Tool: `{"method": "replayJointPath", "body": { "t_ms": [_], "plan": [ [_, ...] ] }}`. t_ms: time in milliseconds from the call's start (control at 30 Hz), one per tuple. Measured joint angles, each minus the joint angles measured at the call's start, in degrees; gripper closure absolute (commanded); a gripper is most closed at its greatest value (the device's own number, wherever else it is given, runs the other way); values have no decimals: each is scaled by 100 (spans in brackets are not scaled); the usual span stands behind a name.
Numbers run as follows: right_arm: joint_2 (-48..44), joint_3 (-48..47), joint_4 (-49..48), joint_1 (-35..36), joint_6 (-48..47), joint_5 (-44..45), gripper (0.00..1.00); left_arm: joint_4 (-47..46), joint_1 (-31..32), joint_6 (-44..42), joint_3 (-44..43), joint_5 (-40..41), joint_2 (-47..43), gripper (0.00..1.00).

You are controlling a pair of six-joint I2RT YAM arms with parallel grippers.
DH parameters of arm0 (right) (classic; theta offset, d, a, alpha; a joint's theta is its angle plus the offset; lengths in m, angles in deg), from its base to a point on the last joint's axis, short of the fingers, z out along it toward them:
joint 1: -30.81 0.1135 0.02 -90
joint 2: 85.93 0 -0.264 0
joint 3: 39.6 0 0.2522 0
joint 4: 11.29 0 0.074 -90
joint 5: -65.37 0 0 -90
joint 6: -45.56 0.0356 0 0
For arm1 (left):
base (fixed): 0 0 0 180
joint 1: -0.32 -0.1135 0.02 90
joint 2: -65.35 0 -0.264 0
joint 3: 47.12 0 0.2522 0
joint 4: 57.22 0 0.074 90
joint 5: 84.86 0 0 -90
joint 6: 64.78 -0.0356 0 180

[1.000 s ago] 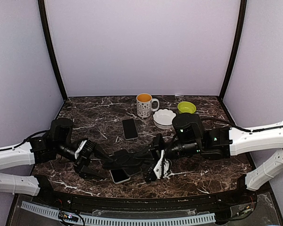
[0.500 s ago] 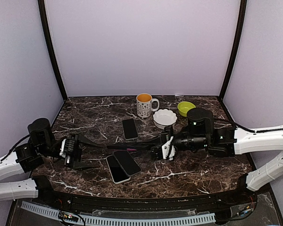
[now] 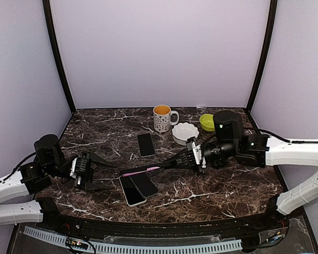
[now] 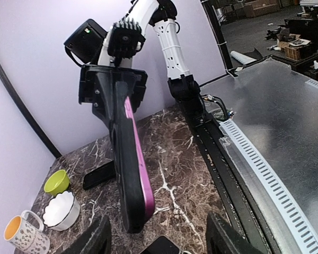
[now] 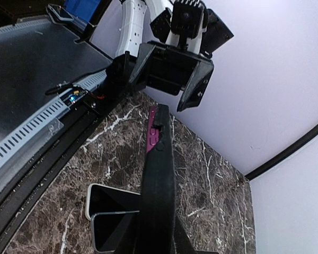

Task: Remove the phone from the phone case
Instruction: Remove the top left corner of the phone case, then remove the bottom left corner of the phone case.

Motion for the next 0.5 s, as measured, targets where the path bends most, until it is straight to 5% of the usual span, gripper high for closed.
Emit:
{"method": "replayJointPath", "body": {
  "t_ms": [233,500],
  "plan": [
    [42,-79,-420,-94,874,-673,100,15,0,90,0,-334,348,34],
    [411,-22,-2468,-114,3023,-461,100,-601,-4,354,175,341,-282,34]
  ]
}}
